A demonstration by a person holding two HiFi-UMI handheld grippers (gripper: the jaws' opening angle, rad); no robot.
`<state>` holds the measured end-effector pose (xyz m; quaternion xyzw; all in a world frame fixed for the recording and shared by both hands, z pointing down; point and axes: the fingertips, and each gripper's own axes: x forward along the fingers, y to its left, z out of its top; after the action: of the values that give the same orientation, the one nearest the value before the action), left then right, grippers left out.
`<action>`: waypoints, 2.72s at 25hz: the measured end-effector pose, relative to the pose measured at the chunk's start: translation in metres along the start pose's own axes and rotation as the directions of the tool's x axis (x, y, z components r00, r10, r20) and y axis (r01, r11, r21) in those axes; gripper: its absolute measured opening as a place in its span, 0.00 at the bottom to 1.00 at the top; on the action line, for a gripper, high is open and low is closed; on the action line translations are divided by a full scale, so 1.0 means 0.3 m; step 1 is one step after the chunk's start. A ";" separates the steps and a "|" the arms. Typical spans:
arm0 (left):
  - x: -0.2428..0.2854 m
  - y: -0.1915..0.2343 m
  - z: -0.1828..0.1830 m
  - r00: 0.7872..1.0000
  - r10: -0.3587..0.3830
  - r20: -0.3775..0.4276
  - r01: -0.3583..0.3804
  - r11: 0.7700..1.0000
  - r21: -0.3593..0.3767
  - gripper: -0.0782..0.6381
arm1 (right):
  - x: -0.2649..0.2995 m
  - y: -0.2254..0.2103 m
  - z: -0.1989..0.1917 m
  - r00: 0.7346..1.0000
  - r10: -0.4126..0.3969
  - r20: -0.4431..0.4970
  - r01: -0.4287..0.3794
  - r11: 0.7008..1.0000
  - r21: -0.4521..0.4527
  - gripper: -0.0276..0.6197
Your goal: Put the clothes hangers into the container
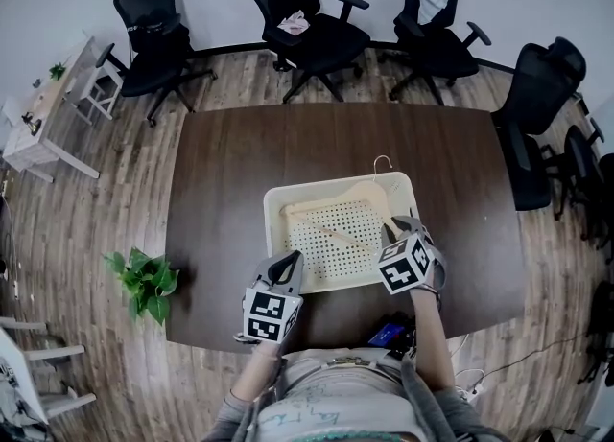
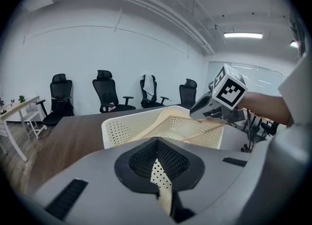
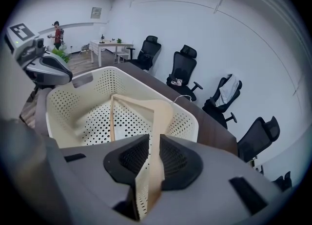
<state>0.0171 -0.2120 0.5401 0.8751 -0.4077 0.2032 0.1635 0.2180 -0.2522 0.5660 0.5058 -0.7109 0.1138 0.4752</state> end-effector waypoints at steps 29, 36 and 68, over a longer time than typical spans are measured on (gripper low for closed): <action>0.013 -0.052 0.001 0.999 -0.021 -0.024 0.022 0.999 0.031 0.12 | -0.039 0.108 -0.067 0.997 0.080 -0.023 -0.081 0.996 -0.036 0.09; 0.027 -0.111 0.026 0.998 -0.058 -0.019 0.059 0.996 0.061 0.12 | -0.064 0.145 -0.055 0.995 0.103 -0.004 -0.104 0.994 -0.041 0.09; -0.026 -0.251 0.168 0.989 -0.059 0.136 0.061 0.998 -0.009 0.12 | -0.228 0.295 0.084 0.921 0.249 0.298 -0.284 0.956 0.079 0.09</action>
<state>0.0824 -0.1834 0.4837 0.8976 -0.3927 0.1357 0.1474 0.1332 -0.1858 0.5270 0.4430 -0.8260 0.1461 0.3165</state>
